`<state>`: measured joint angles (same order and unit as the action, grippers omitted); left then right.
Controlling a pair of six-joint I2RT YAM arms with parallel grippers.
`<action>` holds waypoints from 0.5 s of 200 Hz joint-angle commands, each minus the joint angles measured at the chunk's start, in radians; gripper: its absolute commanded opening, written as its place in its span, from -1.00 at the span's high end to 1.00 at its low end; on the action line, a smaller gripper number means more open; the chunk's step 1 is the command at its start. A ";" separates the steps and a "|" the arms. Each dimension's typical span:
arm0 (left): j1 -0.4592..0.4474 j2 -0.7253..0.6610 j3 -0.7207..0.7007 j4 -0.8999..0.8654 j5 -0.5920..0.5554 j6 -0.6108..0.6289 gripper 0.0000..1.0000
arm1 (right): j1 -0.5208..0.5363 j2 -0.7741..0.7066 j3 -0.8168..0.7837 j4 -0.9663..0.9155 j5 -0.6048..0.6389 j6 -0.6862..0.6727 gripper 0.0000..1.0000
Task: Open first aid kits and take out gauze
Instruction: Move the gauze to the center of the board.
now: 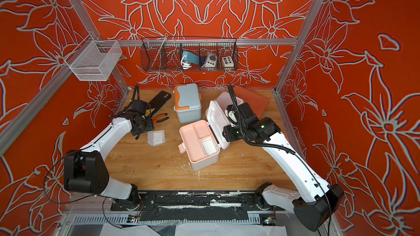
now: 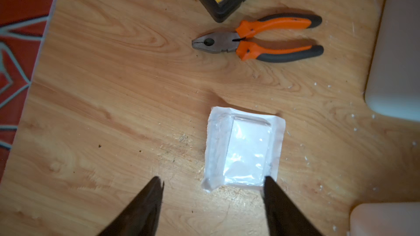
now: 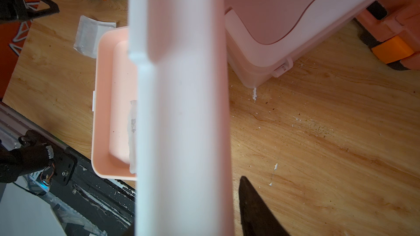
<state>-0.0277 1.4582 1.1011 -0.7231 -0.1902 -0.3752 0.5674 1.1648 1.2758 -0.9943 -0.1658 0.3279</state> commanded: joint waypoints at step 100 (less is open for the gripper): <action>0.061 0.205 -0.044 0.095 0.148 0.003 -0.08 | -0.005 0.005 -0.004 0.001 -0.026 -0.002 0.00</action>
<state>0.0311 1.6436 1.0653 -0.6483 -0.0948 -0.3916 0.5674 1.1698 1.2758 -0.9939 -0.1848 0.3283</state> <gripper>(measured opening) 0.582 0.502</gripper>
